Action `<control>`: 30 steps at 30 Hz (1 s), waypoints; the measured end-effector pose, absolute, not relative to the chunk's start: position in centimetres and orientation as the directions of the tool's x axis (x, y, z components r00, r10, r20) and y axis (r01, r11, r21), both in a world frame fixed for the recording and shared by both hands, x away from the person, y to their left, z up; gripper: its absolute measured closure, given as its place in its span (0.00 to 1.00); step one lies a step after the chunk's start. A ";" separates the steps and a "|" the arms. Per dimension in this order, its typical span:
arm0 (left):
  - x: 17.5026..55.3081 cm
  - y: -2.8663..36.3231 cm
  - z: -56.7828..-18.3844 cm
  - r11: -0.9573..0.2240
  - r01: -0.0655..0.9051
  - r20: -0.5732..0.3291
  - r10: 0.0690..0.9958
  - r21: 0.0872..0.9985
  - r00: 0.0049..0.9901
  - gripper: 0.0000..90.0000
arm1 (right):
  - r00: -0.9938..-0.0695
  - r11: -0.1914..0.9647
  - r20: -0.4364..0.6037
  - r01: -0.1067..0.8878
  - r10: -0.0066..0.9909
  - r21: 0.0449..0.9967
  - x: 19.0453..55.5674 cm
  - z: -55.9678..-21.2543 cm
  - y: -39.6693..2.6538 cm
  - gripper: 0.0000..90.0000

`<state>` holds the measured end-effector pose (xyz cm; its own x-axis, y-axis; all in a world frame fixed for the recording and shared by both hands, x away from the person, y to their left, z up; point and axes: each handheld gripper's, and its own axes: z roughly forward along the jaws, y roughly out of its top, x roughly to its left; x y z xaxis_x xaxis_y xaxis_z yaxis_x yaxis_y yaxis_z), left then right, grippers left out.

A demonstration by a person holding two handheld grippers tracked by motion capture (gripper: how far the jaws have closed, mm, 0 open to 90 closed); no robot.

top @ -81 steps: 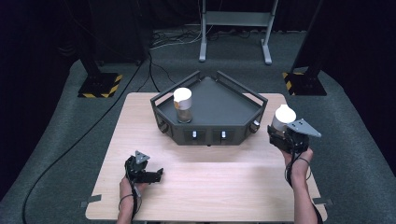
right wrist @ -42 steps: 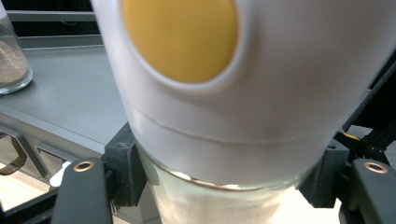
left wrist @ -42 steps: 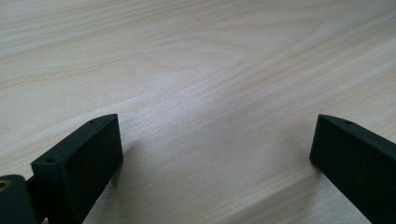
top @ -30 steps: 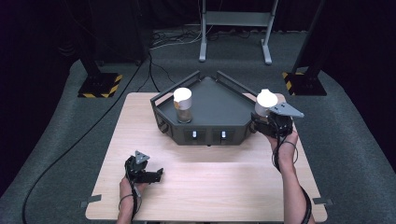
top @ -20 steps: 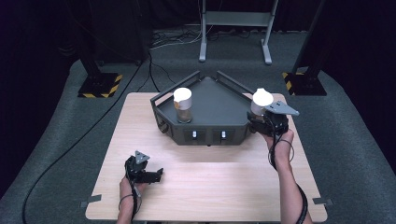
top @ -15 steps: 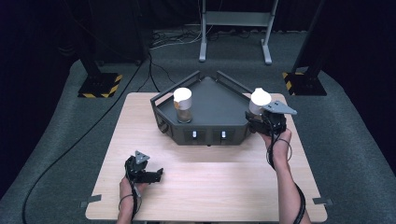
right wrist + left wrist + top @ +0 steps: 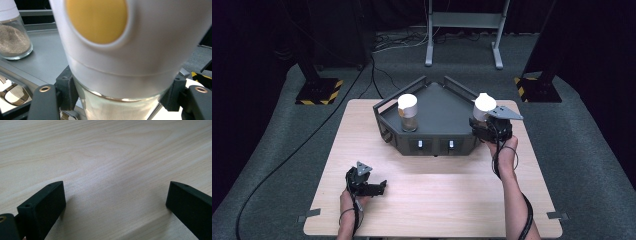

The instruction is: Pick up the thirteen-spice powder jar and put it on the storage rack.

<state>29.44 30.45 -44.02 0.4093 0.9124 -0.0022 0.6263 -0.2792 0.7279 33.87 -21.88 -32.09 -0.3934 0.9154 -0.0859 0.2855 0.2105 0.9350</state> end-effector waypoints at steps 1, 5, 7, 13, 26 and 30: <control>29.4 30.5 -44.0 -0.280 0.626 -0.002 0.912 0.728 0.410 0.03 | -0.394 0.208 -0.083 0.285 0.915 0.936 33.9 -32.1 -21.8 0.33; 29.4 30.4 -44.0 -0.277 0.626 -0.003 0.913 0.729 0.408 0.03 | -0.398 0.202 -0.076 0.285 0.914 0.937 34.2 -32.1 -21.7 0.33; 29.4 30.4 -44.0 -0.278 0.626 -0.003 0.913 0.729 0.408 0.03 | -0.401 0.198 -0.071 0.287 0.913 0.937 34.3 -32.1 -21.6 0.33; 29.4 30.5 -44.0 -0.280 0.626 -0.002 0.912 0.728 0.410 0.03 | -0.407 0.190 -0.058 0.293 0.912 0.937 34.9 -32.3 -21.3 0.33; 29.4 30.4 -44.0 -0.277 0.626 -0.004 0.913 0.729 0.409 0.03 | -0.420 0.171 -0.031 0.301 0.907 0.938 35.9 -32.9 -20.9 0.33; 29.4 30.5 -44.0 -0.278 0.626 -0.004 0.913 0.729 0.409 0.03 | -0.422 0.169 -0.027 0.303 0.906 0.938 36.2 -33.1 -20.6 0.33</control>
